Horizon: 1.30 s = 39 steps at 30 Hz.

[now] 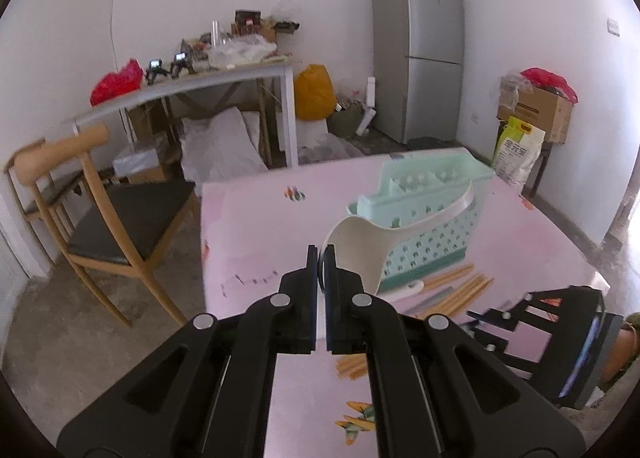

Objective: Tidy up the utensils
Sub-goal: 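Lift the white spoon toward the holder with left while right grasps the metal ladle, then lower the white spoon into the holder and open left while right lifts the ladle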

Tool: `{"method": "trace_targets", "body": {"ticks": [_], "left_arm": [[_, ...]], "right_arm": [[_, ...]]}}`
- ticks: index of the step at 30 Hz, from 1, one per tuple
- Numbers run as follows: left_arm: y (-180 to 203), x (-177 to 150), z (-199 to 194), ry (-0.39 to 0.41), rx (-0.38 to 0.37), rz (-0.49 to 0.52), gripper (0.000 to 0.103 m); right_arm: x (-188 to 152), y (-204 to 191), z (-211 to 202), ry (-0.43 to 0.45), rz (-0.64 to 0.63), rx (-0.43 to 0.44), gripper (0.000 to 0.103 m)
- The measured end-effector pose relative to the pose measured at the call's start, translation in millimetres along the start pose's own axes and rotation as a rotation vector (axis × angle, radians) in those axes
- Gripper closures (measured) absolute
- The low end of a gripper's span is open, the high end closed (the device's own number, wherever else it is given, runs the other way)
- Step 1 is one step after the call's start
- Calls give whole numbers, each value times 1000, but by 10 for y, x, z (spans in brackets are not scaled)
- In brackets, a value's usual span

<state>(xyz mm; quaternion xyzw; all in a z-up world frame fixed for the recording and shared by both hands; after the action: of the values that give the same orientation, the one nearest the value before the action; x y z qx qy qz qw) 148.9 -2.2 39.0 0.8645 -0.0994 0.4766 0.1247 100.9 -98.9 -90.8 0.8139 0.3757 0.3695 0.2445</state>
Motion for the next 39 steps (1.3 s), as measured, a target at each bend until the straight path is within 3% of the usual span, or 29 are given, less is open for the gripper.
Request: {"method": "trace_targets", "body": {"ticks": [6, 11, 18, 23, 26, 31, 39], "left_arm": [[18, 411, -119, 74, 104, 174, 101], [136, 751, -82, 103, 196, 415, 101], [401, 812, 260, 9, 284, 752, 101], [500, 699, 529, -54, 371, 954, 101], [553, 661, 602, -77, 385, 1034, 101], [709, 678, 687, -86, 348, 1038, 101], [857, 714, 911, -155, 158, 752, 97]], "right_arm": [[-150, 391, -118, 24, 159, 21, 98], [-283, 724, -219, 52, 319, 50, 99], [-450, 1038, -297, 94, 470, 55, 99], [-504, 1068, -359, 117, 521, 51, 99], [-515, 1081, -371, 121, 532, 47, 99], [-576, 1151, -394, 135, 577, 61, 99], [-616, 1303, -409, 139, 629, 45, 99]]}}
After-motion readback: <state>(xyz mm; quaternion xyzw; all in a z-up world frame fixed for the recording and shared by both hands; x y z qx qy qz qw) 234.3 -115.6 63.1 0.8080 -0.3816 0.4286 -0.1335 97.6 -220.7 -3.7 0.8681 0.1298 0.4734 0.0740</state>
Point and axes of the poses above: each gripper's, at about its wrist camera, not at the fingertips, and z roughly the way its jaws point, y to its right, x to its top, the point moved 7 cm from there along z, roughly the way its jaws point, and after that the axes turned 11 degrees about -z, right-handed, at the moved point
